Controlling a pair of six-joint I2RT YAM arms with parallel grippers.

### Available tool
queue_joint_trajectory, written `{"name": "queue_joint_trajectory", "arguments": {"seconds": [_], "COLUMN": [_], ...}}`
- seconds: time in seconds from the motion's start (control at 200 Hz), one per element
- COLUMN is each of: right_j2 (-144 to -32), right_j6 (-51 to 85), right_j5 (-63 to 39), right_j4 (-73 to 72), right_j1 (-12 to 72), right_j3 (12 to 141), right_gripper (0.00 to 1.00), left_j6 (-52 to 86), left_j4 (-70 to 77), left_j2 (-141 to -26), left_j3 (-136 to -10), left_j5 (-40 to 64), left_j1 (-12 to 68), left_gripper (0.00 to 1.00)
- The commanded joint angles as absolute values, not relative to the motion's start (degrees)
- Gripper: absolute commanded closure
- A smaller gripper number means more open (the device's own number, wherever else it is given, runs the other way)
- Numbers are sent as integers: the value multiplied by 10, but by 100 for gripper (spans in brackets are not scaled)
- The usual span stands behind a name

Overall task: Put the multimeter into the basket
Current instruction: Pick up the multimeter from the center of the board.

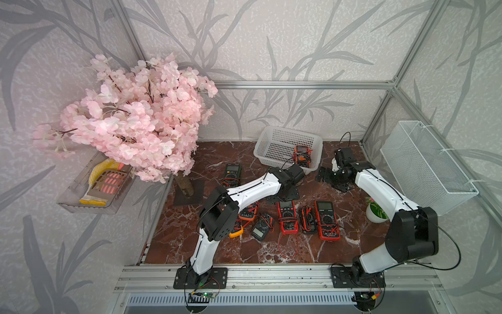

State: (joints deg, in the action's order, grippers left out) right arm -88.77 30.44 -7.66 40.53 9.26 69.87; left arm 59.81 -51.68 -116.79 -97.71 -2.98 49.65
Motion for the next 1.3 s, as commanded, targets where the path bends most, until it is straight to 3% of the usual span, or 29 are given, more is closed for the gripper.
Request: {"name": "queue_joint_trajectory", "arguments": {"seconds": [0.0,1.06,1.16,1.295], "right_j2": [-889,-892,-892,-891], "right_j6": [309,313,313,312], "right_j5": [-83,-76,-75,-73], "right_j4": [406,404,405,409], "right_j1": [92,77,77,77], "right_j3": [693,678,679,680], "right_gripper": [1,1,1,1], "left_j6": [609,529,523,516], "left_j4": [-520,-465,-460,-451], "left_j2": [-1169,-1198,-1202,-1203], "left_j3": [-960,-902,-895,-889], "left_j5": [-21,15,14,20], "left_j1": [504,540,540,540], "left_gripper": [0,0,3,17]}}
